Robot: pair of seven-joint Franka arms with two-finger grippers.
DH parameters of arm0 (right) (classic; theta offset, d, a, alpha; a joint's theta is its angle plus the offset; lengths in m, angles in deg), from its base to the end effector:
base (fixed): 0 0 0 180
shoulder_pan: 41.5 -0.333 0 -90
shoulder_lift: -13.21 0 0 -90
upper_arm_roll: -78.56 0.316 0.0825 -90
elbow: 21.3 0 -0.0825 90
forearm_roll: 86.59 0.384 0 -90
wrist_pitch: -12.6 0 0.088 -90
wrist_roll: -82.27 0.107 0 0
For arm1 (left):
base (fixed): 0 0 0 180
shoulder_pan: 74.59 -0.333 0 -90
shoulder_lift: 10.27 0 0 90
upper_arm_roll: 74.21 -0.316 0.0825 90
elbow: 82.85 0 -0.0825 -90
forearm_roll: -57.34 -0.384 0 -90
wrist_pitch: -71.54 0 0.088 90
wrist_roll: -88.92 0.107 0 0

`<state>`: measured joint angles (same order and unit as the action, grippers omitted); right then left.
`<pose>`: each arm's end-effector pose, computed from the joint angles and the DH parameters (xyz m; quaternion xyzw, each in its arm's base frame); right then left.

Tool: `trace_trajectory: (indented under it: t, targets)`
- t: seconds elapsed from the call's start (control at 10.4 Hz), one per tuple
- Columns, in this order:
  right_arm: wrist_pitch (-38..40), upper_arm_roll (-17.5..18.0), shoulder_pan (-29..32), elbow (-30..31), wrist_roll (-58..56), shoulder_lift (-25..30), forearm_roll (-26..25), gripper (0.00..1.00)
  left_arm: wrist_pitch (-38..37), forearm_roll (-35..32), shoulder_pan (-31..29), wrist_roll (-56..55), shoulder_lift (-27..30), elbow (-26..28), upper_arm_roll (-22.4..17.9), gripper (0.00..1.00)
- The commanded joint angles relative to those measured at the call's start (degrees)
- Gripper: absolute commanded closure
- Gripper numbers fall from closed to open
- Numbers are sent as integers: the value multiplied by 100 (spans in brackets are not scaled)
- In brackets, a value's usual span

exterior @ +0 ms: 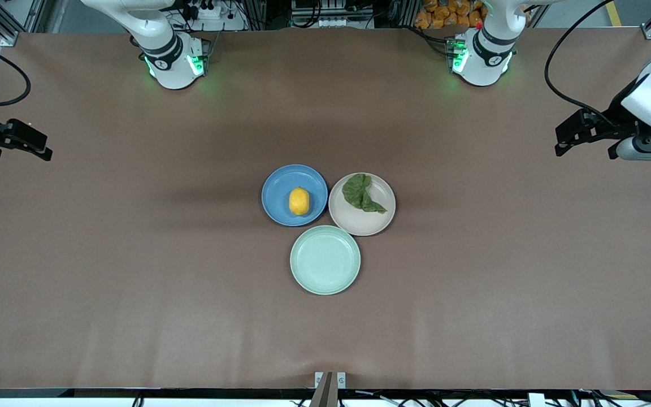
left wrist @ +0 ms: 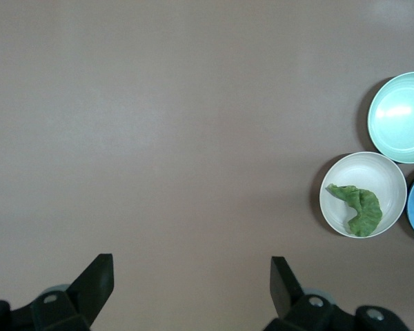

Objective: Pick lemon and lettuce from blue and beige plates

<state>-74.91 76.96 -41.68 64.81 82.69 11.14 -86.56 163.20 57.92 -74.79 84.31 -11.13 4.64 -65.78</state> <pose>0.5616 -0.0136 0.6325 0.9999 -0.0160 -0.0058 0.0002 0.5568 -0.0809 0.6396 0.9991 -0.0315 0.0281 0.0094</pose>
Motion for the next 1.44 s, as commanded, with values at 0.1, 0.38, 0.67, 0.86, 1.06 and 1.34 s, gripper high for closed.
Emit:
trace_trajectory:
  t: [0.1, 0.38, 0.67, 0.86, 1.06, 1.34]
  targets:
    - [94, 28, 35, -77, -86, 13, -12, 0, -7, 56, -42, 39, 51, -39, 1, 0]
    - [94, 28, 35, -77, -86, 13, -12, 0, -42, 143, -24, 22, 7, 65, 27, 0]
    - [85, 28, 35, -68, -77, 13, -12, 0, -34, 162, 55, -128, 7, 346, 150, 0]
    - [77, 37, 18, -59, -69, -4, -12, 0, 62, 153, 90, -801, -19, 584, 491, 0]
    - [59, 54, -52, -7, -25, -48, 6, 0, 385, 118, 82, -1232, -46, 1126, 1017, 0]
    - [-55, 45, -254, 177, 167, -145, 137, 0, 1281, 126, 99, -1910, -81, 1944, 1493, 0]
